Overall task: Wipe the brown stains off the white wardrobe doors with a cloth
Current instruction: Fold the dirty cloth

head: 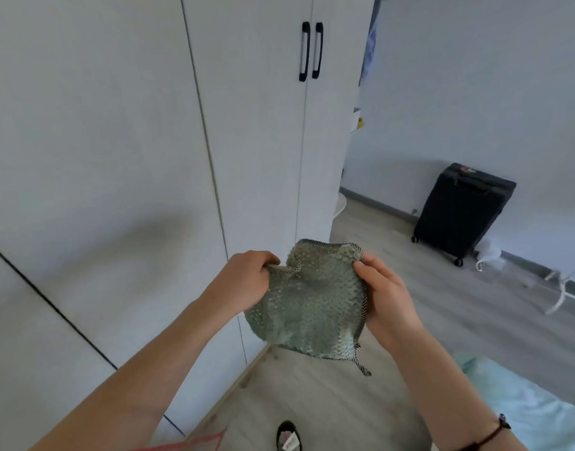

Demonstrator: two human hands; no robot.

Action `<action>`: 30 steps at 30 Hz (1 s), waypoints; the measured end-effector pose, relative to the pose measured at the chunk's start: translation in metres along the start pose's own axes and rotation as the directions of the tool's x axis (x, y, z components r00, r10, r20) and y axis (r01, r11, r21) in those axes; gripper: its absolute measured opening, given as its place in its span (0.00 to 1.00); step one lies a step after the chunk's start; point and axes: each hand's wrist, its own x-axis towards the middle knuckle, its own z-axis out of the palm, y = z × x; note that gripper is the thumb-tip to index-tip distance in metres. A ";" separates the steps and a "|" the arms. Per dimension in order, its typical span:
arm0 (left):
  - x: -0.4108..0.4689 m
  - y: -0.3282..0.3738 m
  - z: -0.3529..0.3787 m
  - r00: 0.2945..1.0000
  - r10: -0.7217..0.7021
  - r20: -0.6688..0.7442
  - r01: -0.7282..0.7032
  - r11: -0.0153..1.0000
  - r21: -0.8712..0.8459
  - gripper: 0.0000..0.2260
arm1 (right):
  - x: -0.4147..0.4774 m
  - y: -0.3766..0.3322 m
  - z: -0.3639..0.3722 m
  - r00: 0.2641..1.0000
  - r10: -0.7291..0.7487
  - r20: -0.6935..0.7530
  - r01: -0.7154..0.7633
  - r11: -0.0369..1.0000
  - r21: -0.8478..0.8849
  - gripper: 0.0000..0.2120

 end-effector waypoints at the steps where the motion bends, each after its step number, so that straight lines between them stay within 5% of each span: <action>1: 0.020 -0.003 0.001 1.000 -0.019 -0.006 0.019 1.000 -0.025 0.20 | 0.018 -0.006 -0.007 0.999 -0.020 -0.025 0.020 0.999 -0.026 0.09; 6: 0.113 -0.005 0.010 0.983 -0.143 0.116 0.180 0.877 -0.446 0.12 | 0.104 -0.033 -0.048 0.962 -0.079 -0.262 0.017 0.973 -0.230 0.10; 9: 0.166 0.005 0.030 0.964 -0.121 0.236 0.225 0.844 -0.487 0.21 | 0.152 -0.033 -0.076 0.917 -0.095 -0.387 -0.028 0.954 -0.300 0.08; 14: 0.252 0.043 0.077 0.943 -0.055 0.328 0.245 0.782 -0.573 0.19 | 0.204 -0.018 -0.112 0.879 0.094 -0.468 -0.165 0.980 -0.111 0.09; 18: 0.302 0.059 0.099 0.922 -0.060 0.382 0.290 0.761 -0.580 0.27 | 0.232 -0.025 -0.159 0.883 0.130 -0.451 -0.098 0.991 0.094 0.12; 24: 0.377 0.081 0.133 0.908 -0.056 0.416 0.243 0.877 -0.413 0.14 | 0.295 -0.001 -0.214 0.932 0.351 -0.089 -0.362 0.907 -0.216 0.36; 27: 0.428 0.094 0.150 0.897 -0.047 0.439 0.185 0.943 -0.276 0.08 | 0.353 -0.012 -0.249 0.953 0.300 -0.036 -0.266 0.775 -0.574 0.28; 30: 0.473 0.105 0.158 0.928 -0.088 0.362 0.143 0.981 -0.128 0.09 | 0.409 -0.055 -0.285 0.963 0.266 -0.036 -0.223 0.717 -0.660 0.18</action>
